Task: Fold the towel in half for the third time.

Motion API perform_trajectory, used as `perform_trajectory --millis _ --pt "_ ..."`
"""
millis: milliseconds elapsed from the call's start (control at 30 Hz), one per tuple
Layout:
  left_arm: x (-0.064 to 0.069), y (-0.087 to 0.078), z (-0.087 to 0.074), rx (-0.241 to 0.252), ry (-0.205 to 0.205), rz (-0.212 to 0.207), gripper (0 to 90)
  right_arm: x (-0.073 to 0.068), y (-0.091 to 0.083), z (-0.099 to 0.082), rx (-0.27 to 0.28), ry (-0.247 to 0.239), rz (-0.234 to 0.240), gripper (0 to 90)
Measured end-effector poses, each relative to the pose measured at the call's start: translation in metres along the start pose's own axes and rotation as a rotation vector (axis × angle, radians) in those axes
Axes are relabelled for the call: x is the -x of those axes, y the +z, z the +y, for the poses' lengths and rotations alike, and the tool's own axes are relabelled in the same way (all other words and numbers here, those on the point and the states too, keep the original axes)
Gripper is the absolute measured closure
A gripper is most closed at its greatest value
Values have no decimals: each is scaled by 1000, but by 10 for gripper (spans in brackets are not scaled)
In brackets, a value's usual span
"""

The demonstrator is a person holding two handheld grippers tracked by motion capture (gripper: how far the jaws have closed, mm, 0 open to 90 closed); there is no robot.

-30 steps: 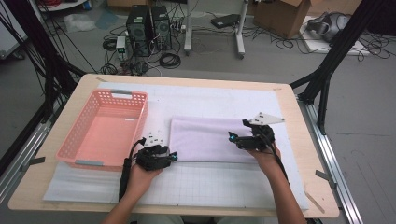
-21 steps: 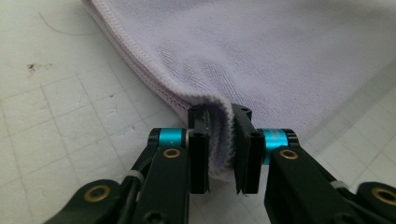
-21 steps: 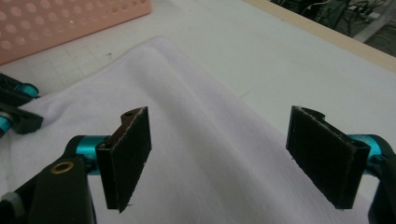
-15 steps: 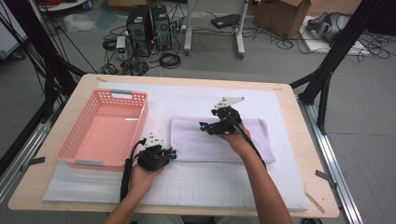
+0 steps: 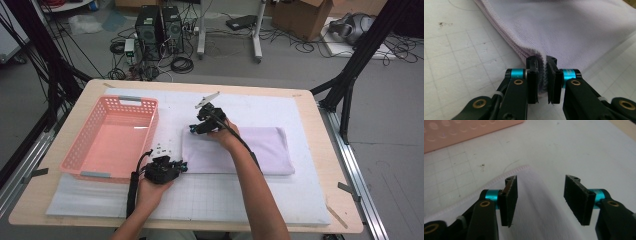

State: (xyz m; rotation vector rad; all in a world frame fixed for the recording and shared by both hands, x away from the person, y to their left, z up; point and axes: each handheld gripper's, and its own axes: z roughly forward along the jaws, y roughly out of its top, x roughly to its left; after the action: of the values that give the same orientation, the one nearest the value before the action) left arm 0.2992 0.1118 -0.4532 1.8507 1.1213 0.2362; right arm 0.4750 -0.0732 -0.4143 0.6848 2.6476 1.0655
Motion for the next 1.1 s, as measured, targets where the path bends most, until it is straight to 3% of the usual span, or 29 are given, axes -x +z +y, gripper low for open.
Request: perform_trajectory --millis 100,167,200,233,300,467,567,633,800,1100 --pt "-1 -1 -1 3 -6 -3 809 1 19 4 -89 -21 10 547" --pt "-1 -1 -1 3 -14 -4 809 1 24 5 -102 -22 43 688" --pt "-2 -2 -1 4 -15 -4 809 0 25 7 -100 -36 55 799" --pt "-2 -2 -1 3 -15 -1 811 -2 25 8 -101 -58 42 855" --pt "-2 -5 0 11 -13 9 815 -3 26 12 -96 -106 23 868" --pt "-7 -25 10 79 -31 13 818 -4 13 22 65 -107 36 870" --pt "-8 -34 17 118 -58 -20 818 -1 1 24 133 -77 60 869" --pt "-4 -37 23 143 -65 -55 818 2 -7 24 154 -79 59 869" --pt "12 -34 41 166 -30 -115 817 10 -32 24 201 -71 74 868" --pt "43 -10 68 122 37 -180 814 27 -72 8 220 -61 33 868"
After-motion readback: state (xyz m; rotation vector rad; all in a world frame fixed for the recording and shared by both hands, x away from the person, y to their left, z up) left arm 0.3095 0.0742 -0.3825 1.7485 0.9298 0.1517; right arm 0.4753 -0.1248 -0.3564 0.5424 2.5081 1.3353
